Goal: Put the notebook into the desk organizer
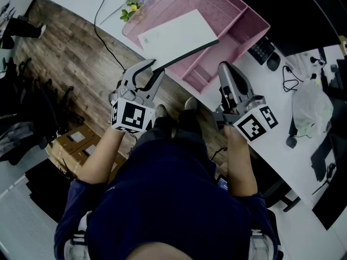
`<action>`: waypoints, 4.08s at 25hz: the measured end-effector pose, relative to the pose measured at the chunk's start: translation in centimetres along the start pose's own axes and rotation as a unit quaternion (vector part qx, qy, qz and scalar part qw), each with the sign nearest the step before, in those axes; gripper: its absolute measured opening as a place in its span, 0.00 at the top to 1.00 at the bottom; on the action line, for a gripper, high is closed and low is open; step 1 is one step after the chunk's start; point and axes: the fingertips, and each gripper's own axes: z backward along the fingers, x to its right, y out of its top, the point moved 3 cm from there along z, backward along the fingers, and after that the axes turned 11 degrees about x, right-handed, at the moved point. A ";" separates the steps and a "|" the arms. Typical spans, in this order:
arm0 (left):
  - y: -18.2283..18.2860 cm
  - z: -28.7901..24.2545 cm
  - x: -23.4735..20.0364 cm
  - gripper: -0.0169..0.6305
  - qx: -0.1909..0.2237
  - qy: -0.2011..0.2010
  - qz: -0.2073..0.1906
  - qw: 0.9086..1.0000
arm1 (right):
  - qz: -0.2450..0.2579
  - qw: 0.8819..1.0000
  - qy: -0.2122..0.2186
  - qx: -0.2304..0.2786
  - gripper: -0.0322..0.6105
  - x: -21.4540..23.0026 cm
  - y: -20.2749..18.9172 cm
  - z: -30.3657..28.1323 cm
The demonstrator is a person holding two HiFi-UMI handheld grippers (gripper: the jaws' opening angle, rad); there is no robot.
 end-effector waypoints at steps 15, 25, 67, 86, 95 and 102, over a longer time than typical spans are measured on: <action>1.1 1.6 0.2 0.71 0.031 -0.007 0.007 0.999 | 0.014 1.000 0.002 0.006 0.95 -2.1 0.0 0.5; 1.1 3.5 -0.6 0.71 0.044 0.001 0.007 0.999 | 0.028 1.000 0.006 0.010 0.95 -4.4 -0.2 0.5; 0.6 10.7 -8.8 0.81 0.130 0.065 0.084 0.986 | 0.073 0.997 0.027 -0.009 0.95 -12.6 -3.9 -4.2; 1.1 11.4 -9.8 0.88 0.150 0.086 0.113 0.978 | 0.085 0.995 0.045 -0.025 0.95 -13.5 -3.9 -5.1; 1.6 10.9 -9.3 0.90 0.156 0.080 0.120 0.977 | 0.086 0.995 0.050 -0.030 0.95 -13.2 -3.7 -4.9; 1.8 10.4 -9.1 0.91 0.159 0.078 0.127 0.976 | 0.084 0.994 0.056 -0.034 0.95 -13.0 -3.6 -4.9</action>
